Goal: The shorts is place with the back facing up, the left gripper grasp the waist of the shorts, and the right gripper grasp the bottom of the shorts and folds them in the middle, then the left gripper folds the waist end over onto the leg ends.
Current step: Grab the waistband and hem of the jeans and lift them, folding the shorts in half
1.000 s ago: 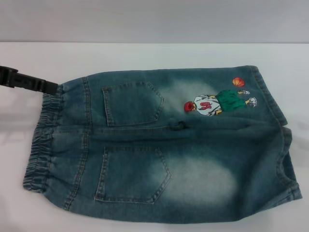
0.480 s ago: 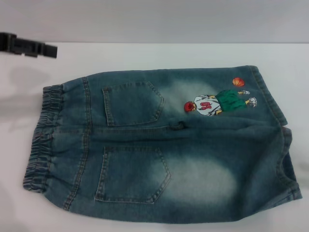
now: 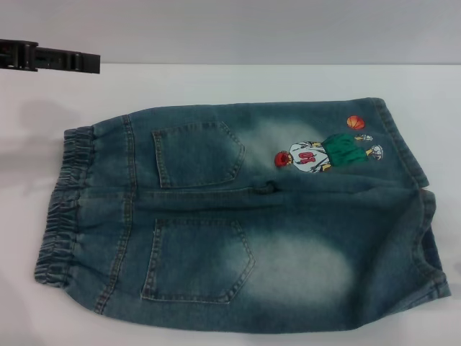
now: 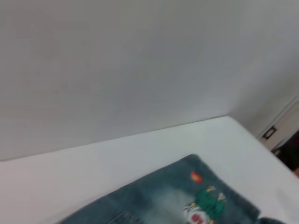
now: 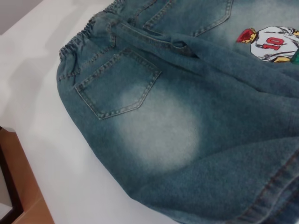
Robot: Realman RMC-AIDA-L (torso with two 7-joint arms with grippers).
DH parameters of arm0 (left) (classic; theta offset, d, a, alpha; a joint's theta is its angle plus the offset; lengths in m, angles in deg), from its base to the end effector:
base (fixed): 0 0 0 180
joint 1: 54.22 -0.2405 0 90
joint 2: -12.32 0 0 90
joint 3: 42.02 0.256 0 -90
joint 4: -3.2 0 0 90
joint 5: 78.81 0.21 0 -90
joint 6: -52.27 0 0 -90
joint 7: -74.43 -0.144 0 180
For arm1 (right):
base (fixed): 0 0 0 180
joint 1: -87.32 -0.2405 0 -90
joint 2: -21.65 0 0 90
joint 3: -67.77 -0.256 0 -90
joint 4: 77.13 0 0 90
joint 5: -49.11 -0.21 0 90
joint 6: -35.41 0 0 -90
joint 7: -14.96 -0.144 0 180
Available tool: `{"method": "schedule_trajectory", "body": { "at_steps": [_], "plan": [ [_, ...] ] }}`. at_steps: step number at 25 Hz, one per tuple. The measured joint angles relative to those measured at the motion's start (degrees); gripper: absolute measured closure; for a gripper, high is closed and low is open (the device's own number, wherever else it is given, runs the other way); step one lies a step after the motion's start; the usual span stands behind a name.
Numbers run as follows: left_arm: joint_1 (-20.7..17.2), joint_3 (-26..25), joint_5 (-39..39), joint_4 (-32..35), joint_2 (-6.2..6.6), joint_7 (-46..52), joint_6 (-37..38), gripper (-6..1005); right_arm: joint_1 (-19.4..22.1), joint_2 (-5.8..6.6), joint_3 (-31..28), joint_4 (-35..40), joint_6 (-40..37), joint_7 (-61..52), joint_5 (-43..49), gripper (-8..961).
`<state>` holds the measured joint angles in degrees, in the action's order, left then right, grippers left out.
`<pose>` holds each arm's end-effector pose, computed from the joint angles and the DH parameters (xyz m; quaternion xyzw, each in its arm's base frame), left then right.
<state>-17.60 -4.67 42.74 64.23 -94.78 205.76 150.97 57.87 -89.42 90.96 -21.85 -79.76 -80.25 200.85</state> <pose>-0.2190 0.3801 0.1466 -0.8786 -0.4164 -0.1689 0.1614 0.3234 0.2735 0.1102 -0.9314 0.3608 0.0112 0.0475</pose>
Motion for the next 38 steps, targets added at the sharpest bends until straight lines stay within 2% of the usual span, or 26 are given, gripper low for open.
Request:
{"method": "schedule_trajectory", "body": {
  "at_steps": [4, 15, 27, 33, 38],
  "plan": [
    [-1.6, -0.6, -2.8, 0.2, 0.08, -1.1, 0.3, 202, 0.0, -0.38, 0.3, -0.4, 0.2, -0.1, 0.2, 446],
    [-1.8, -1.2, -2.9, 0.2, 0.68, -1.5, 0.0, 207, 0.1, -0.64, 3.3, -1.2, 3.4, -2.3, 1.5, 448],
    [-1.7, -1.3, -2.9, 0.2, -0.14, -1.5, 0.0, 213, 0.5, -0.98, 3.9, -1.8, 5.3, -2.1, 3.3, 447],
    [-1.7, -1.3, -3.0, 0.4, -1.07, -0.7, 0.2, 216, 0.1, -1.05, 4.3, -1.8, 6.1, -1.7, 3.3, 446],
    [-1.6, -1.3, -3.2, 1.0, -1.22, 0.1, 0.7, 218, -0.4, -1.56, 6.0, -2.0, 7.3, -1.6, 3.2, 446]
  ]
}}
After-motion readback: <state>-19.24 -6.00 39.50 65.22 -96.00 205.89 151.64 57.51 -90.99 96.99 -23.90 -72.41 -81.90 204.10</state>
